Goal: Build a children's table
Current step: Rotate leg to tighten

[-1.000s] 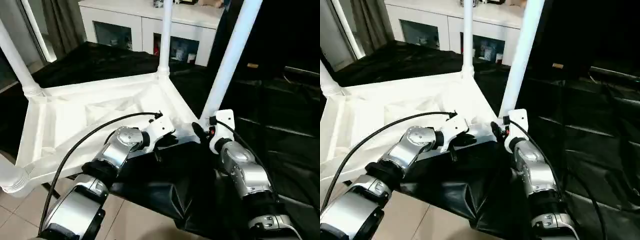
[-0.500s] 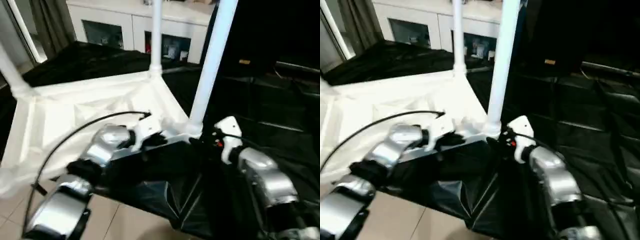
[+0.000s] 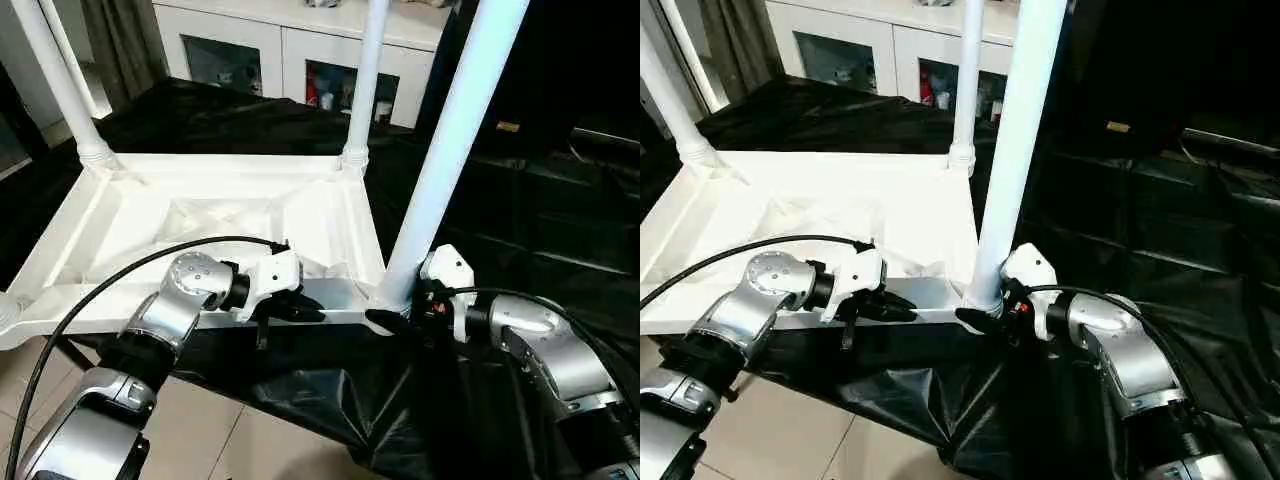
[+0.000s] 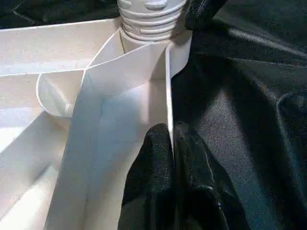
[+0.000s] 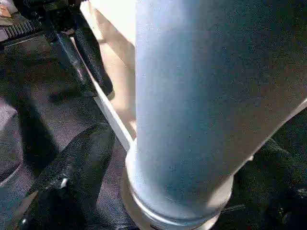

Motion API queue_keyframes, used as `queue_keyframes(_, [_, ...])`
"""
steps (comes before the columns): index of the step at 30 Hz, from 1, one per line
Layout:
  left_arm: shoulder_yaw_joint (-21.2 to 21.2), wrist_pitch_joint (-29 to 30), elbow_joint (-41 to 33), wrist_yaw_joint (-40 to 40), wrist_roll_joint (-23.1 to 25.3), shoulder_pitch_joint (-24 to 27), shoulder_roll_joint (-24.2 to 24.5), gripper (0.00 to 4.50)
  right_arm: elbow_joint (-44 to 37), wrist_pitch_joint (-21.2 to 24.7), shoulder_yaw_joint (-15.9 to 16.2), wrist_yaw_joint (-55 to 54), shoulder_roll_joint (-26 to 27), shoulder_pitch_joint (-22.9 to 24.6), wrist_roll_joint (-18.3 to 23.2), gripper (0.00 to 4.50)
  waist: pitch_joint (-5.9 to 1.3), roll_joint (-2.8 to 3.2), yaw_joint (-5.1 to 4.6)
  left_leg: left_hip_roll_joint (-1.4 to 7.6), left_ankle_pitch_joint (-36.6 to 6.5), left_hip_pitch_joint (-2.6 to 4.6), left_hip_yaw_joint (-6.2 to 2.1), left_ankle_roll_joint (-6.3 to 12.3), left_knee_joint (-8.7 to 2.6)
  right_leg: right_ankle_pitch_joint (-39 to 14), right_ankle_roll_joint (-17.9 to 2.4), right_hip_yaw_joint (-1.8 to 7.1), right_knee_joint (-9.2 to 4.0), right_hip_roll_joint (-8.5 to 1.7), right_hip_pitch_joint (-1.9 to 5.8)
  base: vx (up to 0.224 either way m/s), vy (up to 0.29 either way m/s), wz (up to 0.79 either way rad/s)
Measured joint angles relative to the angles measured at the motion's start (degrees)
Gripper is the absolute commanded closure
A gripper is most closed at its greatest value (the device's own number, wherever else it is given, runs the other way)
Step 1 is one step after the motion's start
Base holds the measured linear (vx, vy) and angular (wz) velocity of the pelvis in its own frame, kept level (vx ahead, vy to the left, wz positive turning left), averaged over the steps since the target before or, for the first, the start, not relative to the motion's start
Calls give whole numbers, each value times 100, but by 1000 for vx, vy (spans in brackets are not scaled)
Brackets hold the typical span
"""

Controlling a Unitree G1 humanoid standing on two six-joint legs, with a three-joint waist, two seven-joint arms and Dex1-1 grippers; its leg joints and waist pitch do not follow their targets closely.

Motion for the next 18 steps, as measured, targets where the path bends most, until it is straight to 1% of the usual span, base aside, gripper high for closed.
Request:
queue_keyframes(2, [1, 32, -16, -14, -1, 2, 1, 450, 15, 0, -3, -18, -1, -7, 0, 97, 0, 0, 1, 0, 0, 0, 0, 0, 0, 0, 0, 1, 0, 0, 0, 0, 0, 0])
queue_keyframes(4, [1, 53, -74, -22, -1, 30, 8, 450, 17, 0, -5, -17, -11, -11, 1, 129, 0, 0, 1, 0, 0, 0, 0, 0, 0, -1, 1, 1, 0, 0, 0, 0, 0, 0])
queue_keyframes(7, [1, 74, -91, -30, -1, 32, 10, 450, 18, 1, -13, -18, -16, -11, 0, 141, 0, -1, 4, 0, 0, -1, 0, 0, 0, -1, 2, 0, 0, 0, 0, 0, 0, 0])
queue_keyframes(9, [1, 86, -102, -30, -1, 36, 10, 450, 20, 1, -14, -18, -15, -11, 0, 166, 0, -1, 5, 0, 0, -1, 0, 1, 0, -2, 2, 0, 0, 0, 0, 0, 0, 0])
queue_keyframes(14, [5, 99, -103, 3, 3, 38, -4, 450, 32, 0, -23, -61, 17, -9, -4, 177, 0, 0, 3, 0, 0, 0, 0, 0, 0, -1, 2, 0, 2, 0, 0, 0, 0, 0])
queue_keyframes(17, [37, 97, -31, 297, 57, 31, -105, 450, 193, 0, -184, -453, 295, -1, 1, 179, -1, -2, -10, -1, 1, 3, 0, -1, 8, 0, 2, 2, 8, 0, 2, 0, 0, 0])
queue_keyframes(18, [47, 85, 178, 581, 139, -52, -231, 450, 354, -3, -341, -826, 532, -12, -2, 180, -5, -7, -12, -1, 2, 8, 0, -3, 10, 3, 1, 2, 9, -1, 10, 0, 0, 0])
